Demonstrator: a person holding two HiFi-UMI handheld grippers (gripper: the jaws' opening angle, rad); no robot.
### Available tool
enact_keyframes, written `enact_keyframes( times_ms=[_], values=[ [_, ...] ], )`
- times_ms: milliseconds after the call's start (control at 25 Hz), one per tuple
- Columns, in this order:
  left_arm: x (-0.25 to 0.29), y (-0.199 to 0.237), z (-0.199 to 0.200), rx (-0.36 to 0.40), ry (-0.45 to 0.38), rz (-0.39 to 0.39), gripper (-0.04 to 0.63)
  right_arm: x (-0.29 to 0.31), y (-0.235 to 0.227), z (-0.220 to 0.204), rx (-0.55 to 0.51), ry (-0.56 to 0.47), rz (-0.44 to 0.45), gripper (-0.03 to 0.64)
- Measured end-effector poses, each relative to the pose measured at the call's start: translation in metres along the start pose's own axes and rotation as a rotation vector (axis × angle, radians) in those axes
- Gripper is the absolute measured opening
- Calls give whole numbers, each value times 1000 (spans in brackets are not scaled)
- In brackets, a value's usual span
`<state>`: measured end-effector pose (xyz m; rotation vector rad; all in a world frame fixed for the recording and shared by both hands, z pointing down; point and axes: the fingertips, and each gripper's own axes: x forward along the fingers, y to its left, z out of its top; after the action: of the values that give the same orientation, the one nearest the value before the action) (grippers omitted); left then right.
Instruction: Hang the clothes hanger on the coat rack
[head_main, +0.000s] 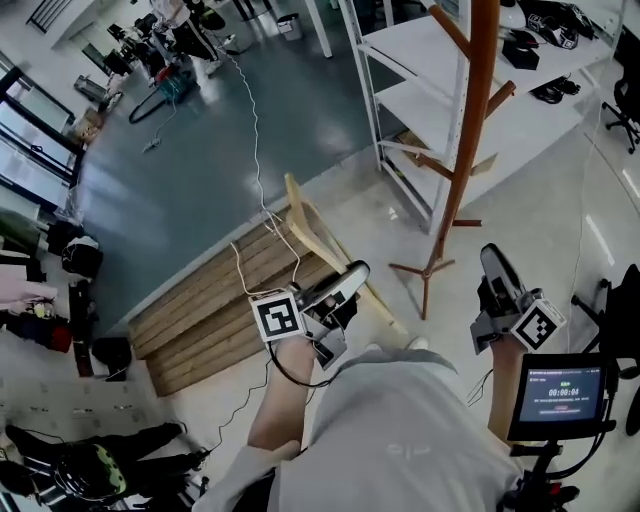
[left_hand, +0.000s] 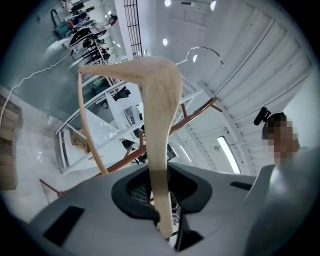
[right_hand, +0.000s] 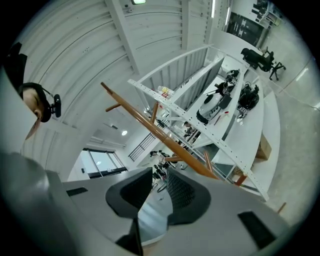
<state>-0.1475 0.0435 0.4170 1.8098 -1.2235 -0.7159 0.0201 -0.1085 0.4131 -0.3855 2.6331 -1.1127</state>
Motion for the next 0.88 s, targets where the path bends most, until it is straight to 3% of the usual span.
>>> enact_keyframes(
  times_ms=[400,880],
  values=[
    [66,15,50,8,109,-81,66,60,0,21,-25,-38,-40,97],
    [134,2,92,87,247,-195,66,109,2,54,-116,-34,-143,97]
  ],
)
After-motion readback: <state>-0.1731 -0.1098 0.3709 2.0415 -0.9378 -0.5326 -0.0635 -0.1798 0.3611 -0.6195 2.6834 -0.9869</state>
